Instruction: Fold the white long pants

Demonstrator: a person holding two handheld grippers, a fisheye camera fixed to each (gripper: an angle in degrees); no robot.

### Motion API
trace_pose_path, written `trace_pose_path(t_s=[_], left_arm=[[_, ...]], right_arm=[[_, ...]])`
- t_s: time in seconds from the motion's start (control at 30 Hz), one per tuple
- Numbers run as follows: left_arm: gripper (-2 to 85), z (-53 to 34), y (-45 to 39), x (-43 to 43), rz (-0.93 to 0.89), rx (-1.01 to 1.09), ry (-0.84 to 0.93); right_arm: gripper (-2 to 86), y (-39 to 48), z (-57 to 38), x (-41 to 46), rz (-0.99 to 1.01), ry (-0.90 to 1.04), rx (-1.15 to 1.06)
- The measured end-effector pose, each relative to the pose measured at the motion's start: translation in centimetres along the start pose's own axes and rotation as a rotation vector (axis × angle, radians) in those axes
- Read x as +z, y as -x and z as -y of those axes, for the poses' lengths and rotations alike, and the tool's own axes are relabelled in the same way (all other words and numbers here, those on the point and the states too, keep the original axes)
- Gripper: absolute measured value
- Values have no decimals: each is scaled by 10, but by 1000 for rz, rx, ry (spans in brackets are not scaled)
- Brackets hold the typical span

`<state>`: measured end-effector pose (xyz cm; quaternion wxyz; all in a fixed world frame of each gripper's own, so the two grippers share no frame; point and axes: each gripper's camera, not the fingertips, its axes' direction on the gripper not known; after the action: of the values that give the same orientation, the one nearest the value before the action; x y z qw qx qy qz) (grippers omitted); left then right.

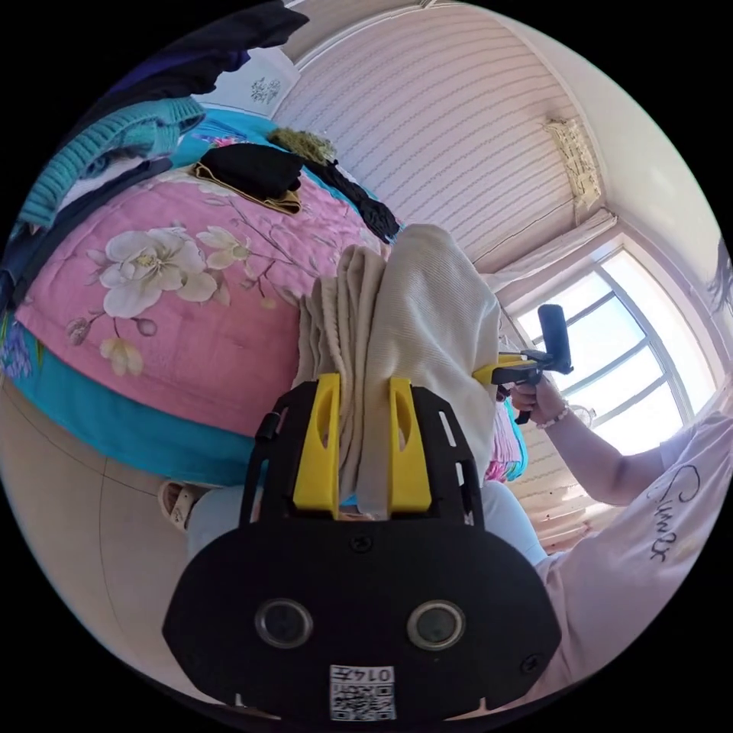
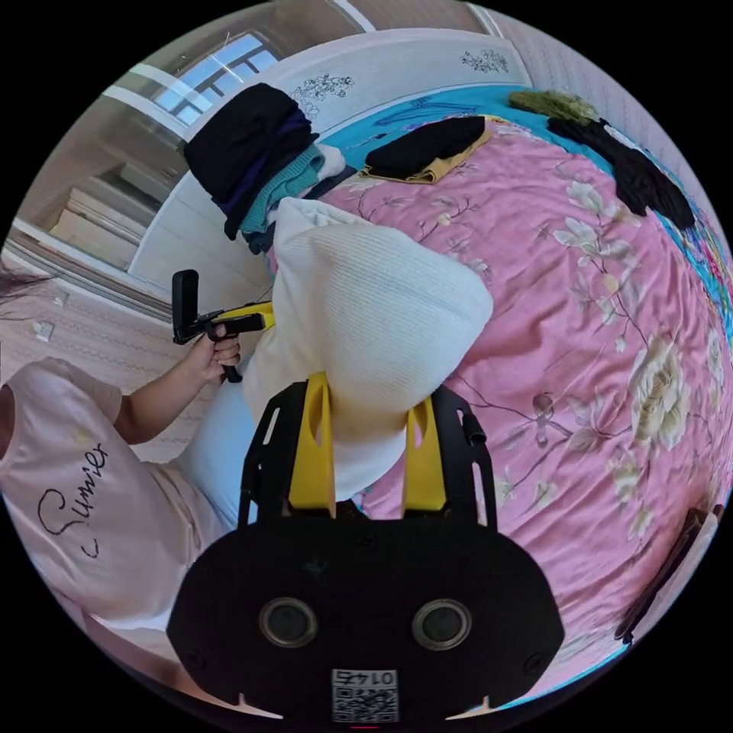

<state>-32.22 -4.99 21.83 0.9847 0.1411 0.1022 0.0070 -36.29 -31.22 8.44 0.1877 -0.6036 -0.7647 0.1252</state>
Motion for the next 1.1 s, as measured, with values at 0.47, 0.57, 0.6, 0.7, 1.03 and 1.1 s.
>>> trace_pose_path(t_s=[0.47, 0.57, 0.6, 0.7, 1.03, 1.1], left_arm=[[86, 7, -34, 5, -19, 89, 64], [82, -15, -49, -15, -53, 64, -67], [81, -21, -59, -23, -49, 66, -127], [80, -19, -90, -44, -6, 102, -277], [107, 227, -145, -25, 490, 187, -321], [106, 266, -128, 11, 588, 127, -232]], right_arm=[[114, -24, -34, -37, 155, -217, 132], [105, 7, -31, -62, 75, -218, -61], [103, 18, -28, -73, 55, -225, -144], [101, 36, -10, -103, 44, -259, -349], [138, -92, 193, -157, 420, -322, 6], [153, -129, 213, -126, 382, -281, 197]])
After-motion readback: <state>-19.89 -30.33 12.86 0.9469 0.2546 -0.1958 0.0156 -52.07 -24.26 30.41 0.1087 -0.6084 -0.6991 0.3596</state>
